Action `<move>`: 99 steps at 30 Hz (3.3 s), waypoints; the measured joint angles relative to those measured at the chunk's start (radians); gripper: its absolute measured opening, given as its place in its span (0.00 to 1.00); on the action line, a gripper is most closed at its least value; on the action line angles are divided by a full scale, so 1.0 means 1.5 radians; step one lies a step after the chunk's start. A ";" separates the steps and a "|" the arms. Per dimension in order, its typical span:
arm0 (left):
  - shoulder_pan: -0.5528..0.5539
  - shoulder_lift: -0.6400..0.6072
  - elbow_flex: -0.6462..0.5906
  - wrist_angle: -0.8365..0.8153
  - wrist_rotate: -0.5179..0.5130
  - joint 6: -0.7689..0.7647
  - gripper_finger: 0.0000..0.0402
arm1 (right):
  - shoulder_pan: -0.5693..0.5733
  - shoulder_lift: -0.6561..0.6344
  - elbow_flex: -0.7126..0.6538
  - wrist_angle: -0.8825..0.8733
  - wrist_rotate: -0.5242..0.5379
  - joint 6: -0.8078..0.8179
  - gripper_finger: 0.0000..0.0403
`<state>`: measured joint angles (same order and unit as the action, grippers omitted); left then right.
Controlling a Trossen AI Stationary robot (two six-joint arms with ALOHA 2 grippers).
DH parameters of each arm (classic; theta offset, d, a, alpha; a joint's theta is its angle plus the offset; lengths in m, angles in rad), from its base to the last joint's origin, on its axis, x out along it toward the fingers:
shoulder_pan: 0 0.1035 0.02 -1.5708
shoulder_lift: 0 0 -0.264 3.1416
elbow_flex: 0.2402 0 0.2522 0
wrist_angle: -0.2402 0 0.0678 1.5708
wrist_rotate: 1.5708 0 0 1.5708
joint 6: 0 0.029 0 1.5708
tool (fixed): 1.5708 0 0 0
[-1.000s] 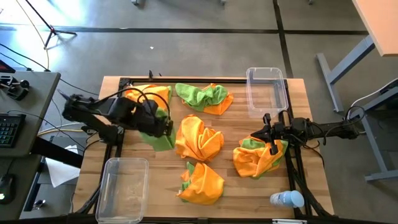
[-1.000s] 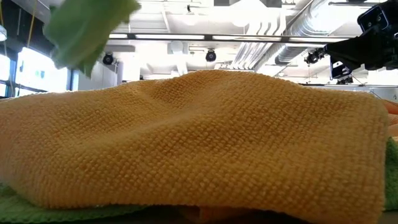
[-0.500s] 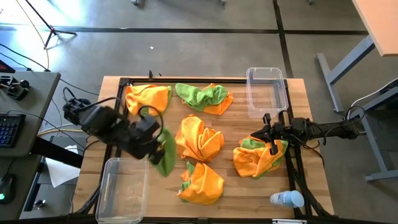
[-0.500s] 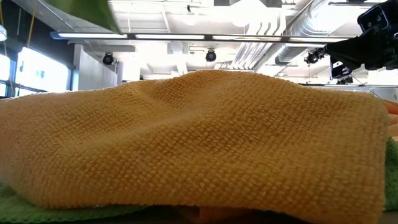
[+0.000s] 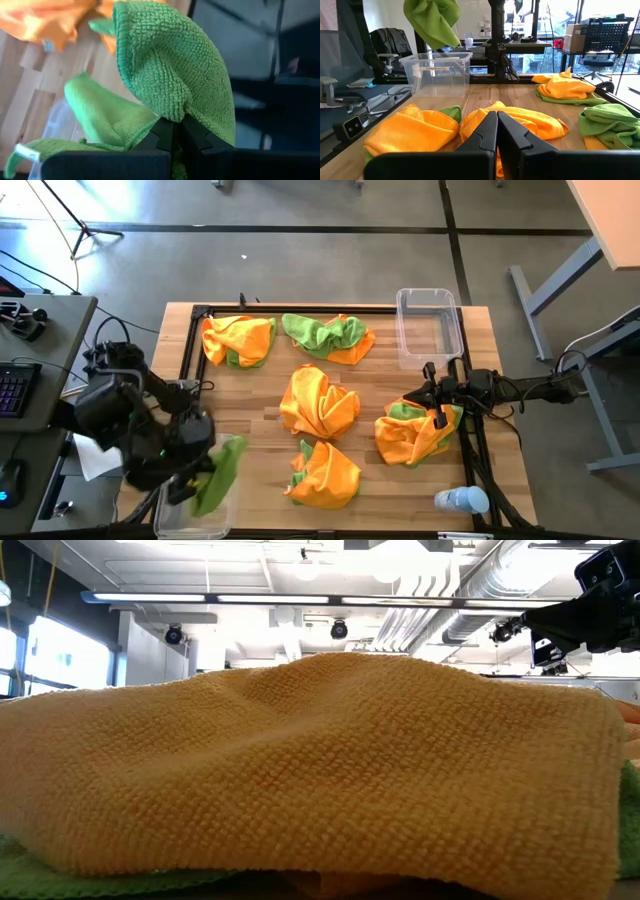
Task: Sort microfiber towel by color & place in baskets
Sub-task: Put the green microfiber towel into the bottom transparent bin, then put the orange microfiber towel into the top transparent bin
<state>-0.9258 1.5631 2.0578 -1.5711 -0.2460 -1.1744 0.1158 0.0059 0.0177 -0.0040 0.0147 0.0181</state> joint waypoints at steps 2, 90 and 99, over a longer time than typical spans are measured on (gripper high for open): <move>-0.028 0.001 -0.030 0.000 0.001 0.001 0.00 | 0.000 0.000 0.000 0.000 0.000 0.000 0.00; 0.432 -0.095 -0.361 0.173 -0.049 0.449 0.00 | 0.000 0.000 0.000 0.003 0.006 -0.045 0.00; 0.516 -0.117 -0.485 0.265 -0.016 0.649 0.00 | 0.002 0.009 0.000 0.032 0.121 0.038 0.00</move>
<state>-0.1523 1.3879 1.3306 -1.1743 -0.2703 -0.2008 0.1188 0.0198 0.0174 0.0447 0.1961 0.0750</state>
